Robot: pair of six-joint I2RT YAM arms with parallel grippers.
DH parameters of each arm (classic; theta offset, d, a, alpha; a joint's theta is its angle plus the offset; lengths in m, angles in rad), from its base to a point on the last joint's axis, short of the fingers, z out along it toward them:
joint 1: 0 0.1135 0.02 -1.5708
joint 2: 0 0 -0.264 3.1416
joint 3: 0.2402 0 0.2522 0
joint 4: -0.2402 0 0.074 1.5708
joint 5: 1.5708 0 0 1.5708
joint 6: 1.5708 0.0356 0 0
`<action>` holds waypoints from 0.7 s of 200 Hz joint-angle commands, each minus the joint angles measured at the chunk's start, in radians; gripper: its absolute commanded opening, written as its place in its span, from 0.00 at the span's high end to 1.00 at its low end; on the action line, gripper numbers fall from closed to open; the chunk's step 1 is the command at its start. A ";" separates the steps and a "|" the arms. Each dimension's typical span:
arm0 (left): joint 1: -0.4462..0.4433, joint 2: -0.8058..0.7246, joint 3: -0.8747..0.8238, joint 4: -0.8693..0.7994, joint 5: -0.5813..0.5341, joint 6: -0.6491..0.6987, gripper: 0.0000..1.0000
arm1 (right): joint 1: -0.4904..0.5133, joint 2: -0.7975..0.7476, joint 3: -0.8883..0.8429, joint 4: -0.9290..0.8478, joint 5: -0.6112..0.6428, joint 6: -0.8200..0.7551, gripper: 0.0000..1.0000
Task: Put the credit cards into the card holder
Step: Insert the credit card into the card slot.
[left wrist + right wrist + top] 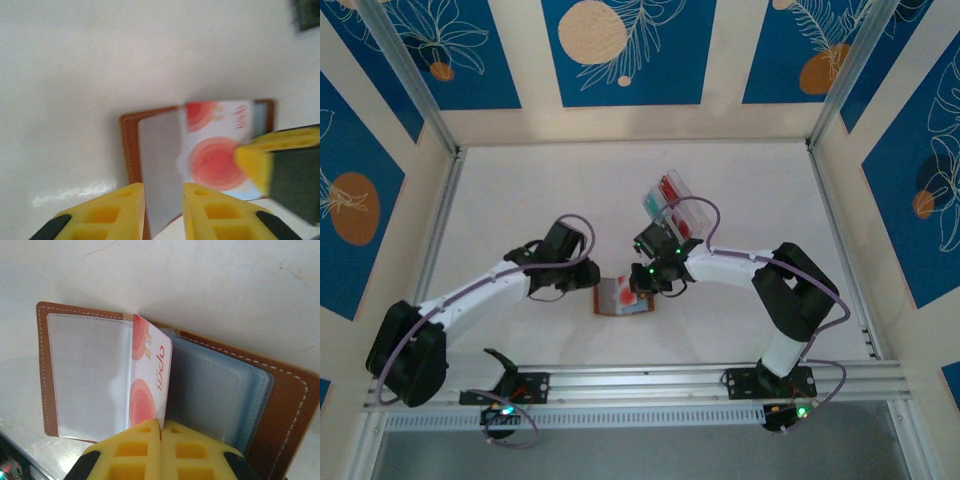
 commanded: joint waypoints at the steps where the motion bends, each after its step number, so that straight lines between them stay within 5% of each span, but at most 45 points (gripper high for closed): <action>1: -0.014 -0.003 0.073 -0.097 -0.006 0.036 0.77 | 0.006 0.033 0.003 -0.113 0.066 -0.023 1.00; 56: -0.041 0.159 0.010 0.160 0.194 -0.058 0.93 | 0.004 0.043 0.021 -0.134 0.055 -0.041 1.00; 140: -0.039 0.261 -0.109 0.173 0.137 -0.016 0.98 | -0.019 0.049 -0.016 -0.056 0.005 -0.016 1.00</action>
